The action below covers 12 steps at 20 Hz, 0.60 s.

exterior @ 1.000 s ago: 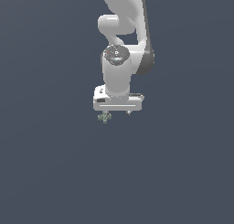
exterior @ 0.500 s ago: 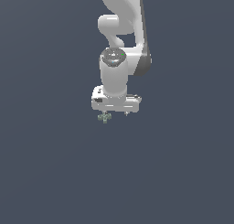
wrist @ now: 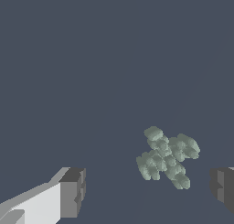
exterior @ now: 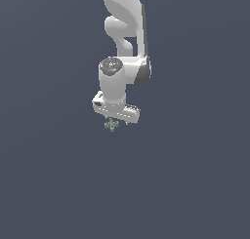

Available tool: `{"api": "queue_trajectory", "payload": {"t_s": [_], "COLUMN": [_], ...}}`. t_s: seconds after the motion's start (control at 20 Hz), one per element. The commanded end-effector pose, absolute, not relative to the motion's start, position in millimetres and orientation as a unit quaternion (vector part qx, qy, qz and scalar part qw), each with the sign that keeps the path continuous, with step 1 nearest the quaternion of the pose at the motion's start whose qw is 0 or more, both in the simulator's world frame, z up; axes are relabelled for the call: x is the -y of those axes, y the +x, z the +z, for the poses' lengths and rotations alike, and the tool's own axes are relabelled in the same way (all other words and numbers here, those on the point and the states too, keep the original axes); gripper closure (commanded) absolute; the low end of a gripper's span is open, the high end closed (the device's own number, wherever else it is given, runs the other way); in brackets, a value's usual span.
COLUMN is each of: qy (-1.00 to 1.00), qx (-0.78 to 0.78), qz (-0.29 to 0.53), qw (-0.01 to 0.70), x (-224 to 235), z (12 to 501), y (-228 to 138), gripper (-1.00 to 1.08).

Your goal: Pick up the object and move it to a goal position.

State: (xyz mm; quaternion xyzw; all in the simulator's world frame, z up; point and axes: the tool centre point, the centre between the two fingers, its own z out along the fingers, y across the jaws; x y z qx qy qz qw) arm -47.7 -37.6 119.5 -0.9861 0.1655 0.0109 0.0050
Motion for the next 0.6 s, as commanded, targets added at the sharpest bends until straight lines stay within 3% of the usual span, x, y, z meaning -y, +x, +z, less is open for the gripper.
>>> {"api": "queue_trajectory", "payload": {"t_s": [0.0, 0.55], "qy": [-0.979, -0.956], "qx": [-0.204, -0.294], "qz": [0.008, 0.000], "qw": [0.004, 0.000], "x": [47, 71], "z": [111, 91], "y": [-56, -79], "gripper": [-0.92, -0.92]}}
